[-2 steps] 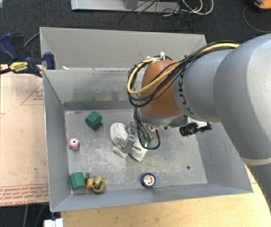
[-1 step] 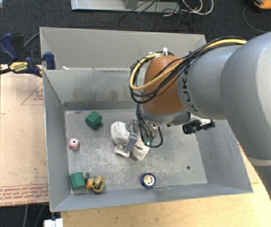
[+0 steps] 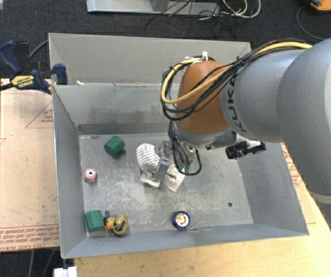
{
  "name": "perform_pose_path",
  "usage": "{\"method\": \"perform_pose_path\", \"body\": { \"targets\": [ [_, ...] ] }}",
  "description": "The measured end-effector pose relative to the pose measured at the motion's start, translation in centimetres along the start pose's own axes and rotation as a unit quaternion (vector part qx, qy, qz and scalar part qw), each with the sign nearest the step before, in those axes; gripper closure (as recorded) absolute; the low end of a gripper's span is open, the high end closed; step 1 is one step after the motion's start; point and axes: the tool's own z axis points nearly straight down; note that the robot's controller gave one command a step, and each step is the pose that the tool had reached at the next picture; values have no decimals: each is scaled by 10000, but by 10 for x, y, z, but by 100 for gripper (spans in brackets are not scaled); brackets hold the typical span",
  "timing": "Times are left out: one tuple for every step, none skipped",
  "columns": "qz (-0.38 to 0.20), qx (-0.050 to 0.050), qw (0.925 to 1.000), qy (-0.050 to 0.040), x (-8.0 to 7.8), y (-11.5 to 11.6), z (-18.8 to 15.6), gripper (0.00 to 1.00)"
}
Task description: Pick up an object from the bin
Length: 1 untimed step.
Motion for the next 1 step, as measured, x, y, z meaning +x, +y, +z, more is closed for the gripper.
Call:
{"method": "perform_pose_path", "body": {
  "targets": [
    [-3, -9, 10000, -17, -1, 1, -15, 100]
  ]
}}
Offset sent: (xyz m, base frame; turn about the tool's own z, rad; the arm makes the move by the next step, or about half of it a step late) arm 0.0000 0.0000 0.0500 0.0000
